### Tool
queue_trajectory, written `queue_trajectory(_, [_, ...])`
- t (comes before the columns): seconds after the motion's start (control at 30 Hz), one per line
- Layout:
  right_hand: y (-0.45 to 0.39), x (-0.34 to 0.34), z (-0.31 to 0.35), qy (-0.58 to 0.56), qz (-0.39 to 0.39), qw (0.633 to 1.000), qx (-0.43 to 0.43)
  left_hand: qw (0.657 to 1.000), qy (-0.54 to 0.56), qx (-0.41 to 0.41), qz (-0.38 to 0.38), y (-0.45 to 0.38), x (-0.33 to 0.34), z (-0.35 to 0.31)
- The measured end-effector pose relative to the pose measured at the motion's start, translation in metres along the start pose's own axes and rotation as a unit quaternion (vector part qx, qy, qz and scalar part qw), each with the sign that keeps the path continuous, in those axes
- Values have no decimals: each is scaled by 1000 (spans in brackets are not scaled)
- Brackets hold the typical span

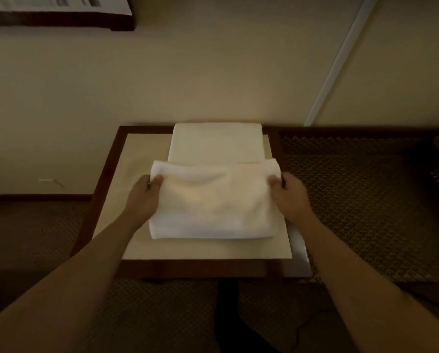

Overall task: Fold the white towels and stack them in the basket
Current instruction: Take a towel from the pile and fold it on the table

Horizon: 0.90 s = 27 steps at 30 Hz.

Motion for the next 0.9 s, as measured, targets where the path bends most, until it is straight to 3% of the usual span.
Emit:
queue_trajectory(0.13, [-46, 33, -60, 65, 22, 990, 121, 993, -104, -53, 21, -42, 41, 20])
queue_trajectory(0.27, [-53, 21, -48, 63, -63, 996, 24, 991, -103, -27, -75, -55, 34, 10])
queue_trajectory(0.33, [-55, 20, -44, 63, -85, 994, 10, 991, -97, -37, -85, -61, 33, 7])
queue_trajectory(0.6, [-34, 26, -62, 100, -32, 988, 116, 982, -172, -40, -69, -28, 41, 24])
queue_trajectory(0.73, [-15, 37, -50, 142, -18, 989, 39, 984, -109, -67, -124, -8, 33, 45])
queue_trajectory(0.8, [-15, 41, -57, 143, -26, 986, 78, 986, -85, -99, -108, -11, 35, 51])
queue_trajectory(0.87, [-11, 38, -46, 211, -52, 975, 49, 989, -82, -76, -98, -10, 30, 44])
queue_trajectory(0.9, [-4, 36, -33, 260, -58, 964, 4, 986, -119, -26, -117, -7, 22, 33])
Point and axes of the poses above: each hand's wrist, its own y-axis away from the middle knuckle, its own x-axis out of the palm, z = x × y, the point moved 10 cm from there along -y, towards the middle knuckle, and after that the axes turned 11 degrees about -y, right-handed, at the moved point
